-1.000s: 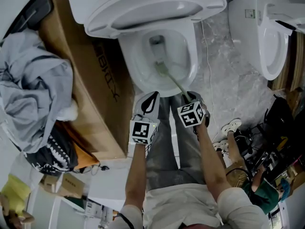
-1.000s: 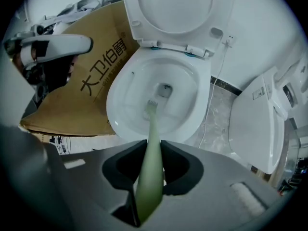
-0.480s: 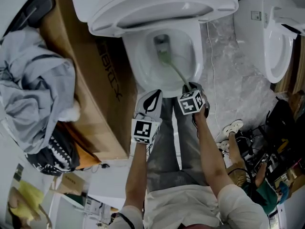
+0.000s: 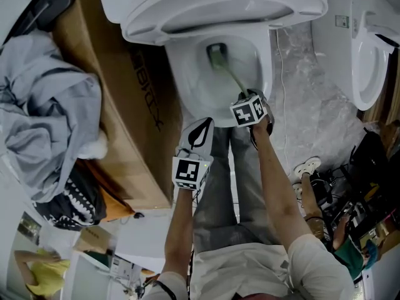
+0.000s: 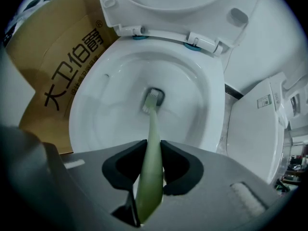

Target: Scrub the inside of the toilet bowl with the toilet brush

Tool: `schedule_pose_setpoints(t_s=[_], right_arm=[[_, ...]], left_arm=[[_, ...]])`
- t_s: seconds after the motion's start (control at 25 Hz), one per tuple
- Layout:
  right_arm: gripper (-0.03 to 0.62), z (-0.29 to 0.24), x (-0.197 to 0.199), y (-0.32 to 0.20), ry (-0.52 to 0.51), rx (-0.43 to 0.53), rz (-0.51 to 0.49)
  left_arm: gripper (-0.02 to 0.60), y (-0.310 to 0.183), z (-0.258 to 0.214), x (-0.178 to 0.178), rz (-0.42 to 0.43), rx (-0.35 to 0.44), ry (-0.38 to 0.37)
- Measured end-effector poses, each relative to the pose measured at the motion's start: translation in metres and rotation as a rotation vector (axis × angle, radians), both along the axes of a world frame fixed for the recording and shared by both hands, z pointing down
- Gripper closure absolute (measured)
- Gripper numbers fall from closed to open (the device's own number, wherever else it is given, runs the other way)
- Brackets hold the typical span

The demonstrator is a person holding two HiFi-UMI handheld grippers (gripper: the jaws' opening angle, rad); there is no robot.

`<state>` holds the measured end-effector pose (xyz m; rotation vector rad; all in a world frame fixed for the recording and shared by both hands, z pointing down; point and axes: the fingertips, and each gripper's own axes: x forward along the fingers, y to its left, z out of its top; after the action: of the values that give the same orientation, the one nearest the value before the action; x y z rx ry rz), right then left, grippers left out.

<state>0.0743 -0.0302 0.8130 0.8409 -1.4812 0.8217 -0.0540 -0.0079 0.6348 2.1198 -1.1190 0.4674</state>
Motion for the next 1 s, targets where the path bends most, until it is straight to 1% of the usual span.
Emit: schedule_pose_setpoints(t_s=[0.24, 0.56, 0.84, 1.0], right_arm=[[0.502, -0.001, 0.002, -0.007, 0.007, -0.005, -0.020], [0.502, -0.030, 0.010, 0.029, -0.003, -0.027, -0.034], [0.502, -0.060, 0.016, 0.052, -0.023, -0.020, -0.031], [0.502, -0.079, 0.016, 0.054, -0.033, 0.008, -0.041]], left_arm=[[0.563, -0.001, -0.004, -0.006, -0.014, 0.010, -0.001], [0.563, 0.004, -0.018, -0.007, -0.020, 0.002, 0.000], [0.561, 0.005, -0.039, -0.004, -0.003, 0.016, -0.010], [0.563, 0.002, -0.052, -0.002, 0.000, 0.031, -0.006]])
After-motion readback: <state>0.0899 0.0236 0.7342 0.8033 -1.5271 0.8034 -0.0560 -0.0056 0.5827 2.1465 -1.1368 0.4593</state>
